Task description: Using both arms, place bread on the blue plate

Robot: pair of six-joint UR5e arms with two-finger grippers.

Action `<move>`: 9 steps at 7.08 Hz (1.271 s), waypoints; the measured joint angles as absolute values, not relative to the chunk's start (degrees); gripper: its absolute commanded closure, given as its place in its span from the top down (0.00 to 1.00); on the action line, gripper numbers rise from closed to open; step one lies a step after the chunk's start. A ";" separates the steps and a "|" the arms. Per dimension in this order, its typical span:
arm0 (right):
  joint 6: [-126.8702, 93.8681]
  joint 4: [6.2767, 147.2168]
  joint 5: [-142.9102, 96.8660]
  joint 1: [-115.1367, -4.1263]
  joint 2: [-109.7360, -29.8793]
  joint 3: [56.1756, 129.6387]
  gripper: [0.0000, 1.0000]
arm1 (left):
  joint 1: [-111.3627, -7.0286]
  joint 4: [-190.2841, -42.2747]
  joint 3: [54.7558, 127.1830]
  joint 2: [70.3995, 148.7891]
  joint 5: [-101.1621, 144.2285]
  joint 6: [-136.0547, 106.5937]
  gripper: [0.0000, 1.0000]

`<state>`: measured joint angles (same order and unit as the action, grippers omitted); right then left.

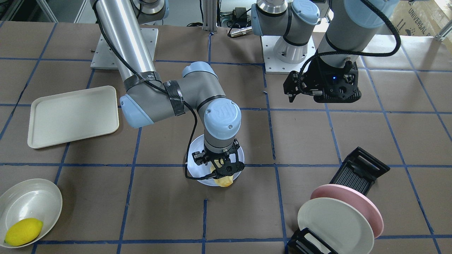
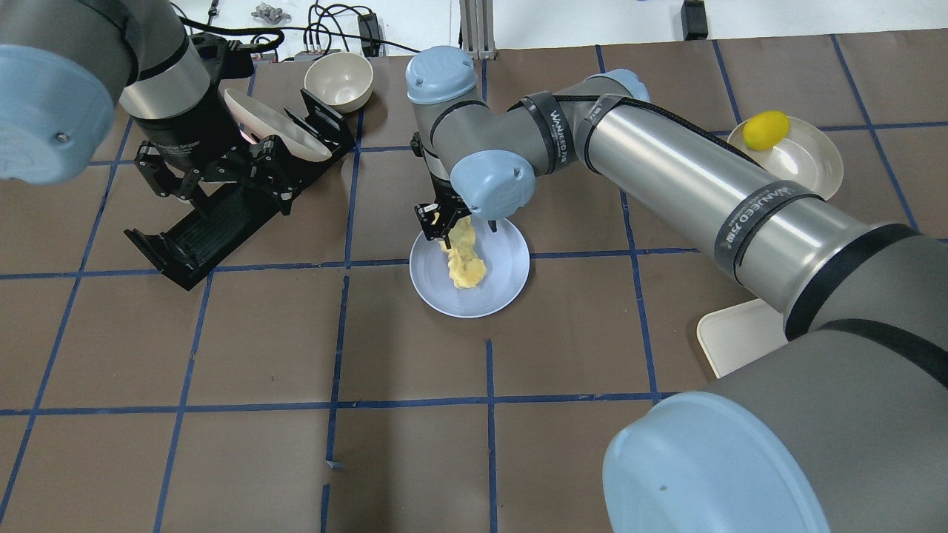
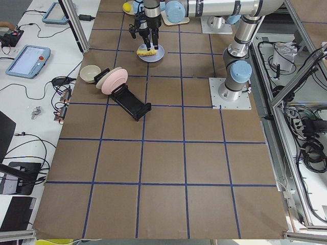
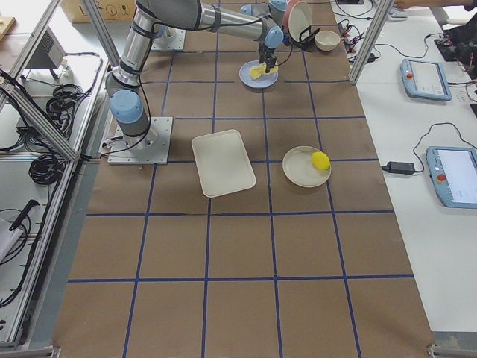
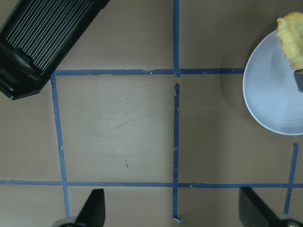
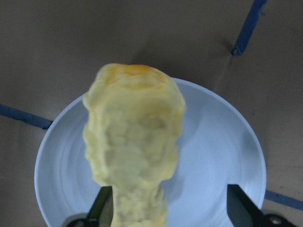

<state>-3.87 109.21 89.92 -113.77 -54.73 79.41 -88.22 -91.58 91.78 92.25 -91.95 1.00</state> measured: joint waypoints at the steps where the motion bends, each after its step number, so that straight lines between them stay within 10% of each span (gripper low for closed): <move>1: -3.87 109.09 89.94 -112.95 -55.03 79.19 0.92 | -88.18 -91.57 91.74 92.27 -91.95 1.06 1.00; 9: -0.69 90.20 91.88 -96.72 -75.74 82.84 0.96 | -88.17 -91.15 91.61 92.17 -91.88 1.06 1.00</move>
<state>-0.69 90.20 91.88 -96.72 -75.74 82.84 -88.17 -91.15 91.61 92.17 -91.88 1.06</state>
